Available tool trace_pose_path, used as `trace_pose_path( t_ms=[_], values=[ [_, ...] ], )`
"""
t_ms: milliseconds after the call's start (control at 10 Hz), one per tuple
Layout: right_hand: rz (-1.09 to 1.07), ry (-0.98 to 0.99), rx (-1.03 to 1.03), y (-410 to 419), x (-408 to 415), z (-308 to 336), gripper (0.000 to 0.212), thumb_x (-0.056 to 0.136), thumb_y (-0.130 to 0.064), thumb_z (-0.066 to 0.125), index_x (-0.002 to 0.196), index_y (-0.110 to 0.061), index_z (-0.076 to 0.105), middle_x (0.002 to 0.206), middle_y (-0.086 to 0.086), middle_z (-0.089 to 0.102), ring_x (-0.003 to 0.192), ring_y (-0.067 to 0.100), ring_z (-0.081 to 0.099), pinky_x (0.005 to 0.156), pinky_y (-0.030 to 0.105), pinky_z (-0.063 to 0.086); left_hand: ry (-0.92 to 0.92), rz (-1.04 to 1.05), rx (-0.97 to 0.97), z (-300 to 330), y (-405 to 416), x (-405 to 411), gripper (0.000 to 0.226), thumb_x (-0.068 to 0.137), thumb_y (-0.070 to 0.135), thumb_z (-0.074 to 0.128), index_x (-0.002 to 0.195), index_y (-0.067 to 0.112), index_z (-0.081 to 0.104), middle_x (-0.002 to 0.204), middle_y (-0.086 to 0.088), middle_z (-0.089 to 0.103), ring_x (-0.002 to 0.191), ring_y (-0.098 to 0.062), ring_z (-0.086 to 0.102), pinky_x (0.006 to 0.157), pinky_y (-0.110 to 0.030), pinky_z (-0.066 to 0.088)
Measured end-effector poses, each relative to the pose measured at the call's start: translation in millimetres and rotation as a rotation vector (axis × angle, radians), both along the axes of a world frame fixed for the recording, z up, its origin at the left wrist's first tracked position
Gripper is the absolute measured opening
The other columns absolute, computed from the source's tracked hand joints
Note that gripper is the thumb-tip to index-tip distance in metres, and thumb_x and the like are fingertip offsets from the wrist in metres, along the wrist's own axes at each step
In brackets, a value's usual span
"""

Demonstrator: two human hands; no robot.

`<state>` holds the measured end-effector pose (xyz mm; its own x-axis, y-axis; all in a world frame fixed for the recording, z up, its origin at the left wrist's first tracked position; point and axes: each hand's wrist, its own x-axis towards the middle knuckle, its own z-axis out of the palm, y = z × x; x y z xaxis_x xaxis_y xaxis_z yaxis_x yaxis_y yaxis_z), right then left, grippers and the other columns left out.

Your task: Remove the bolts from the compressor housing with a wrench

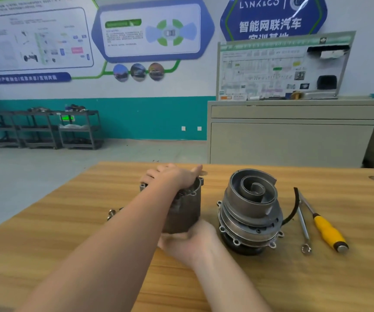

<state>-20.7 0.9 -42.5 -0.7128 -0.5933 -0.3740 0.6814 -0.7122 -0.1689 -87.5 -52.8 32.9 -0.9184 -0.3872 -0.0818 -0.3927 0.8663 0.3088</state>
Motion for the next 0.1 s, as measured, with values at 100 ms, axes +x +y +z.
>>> trace_pose_path(
  t_ms=[100],
  values=[
    [-0.028,0.081,0.171,30.0,27.6,-1.9,0.061,0.096,-0.044,0.045,0.114,0.014,0.055,0.110,0.037,0.062,0.098,0.046,0.063,0.086,0.053,0.048,0.323,0.024,0.113,10.9,-13.9,8.7,0.098,0.082,0.083,0.013,0.152,0.016,0.022,0.159,-0.017,0.016,0.145,-0.042,0.006,0.111,-0.065,0.004]
  ],
)
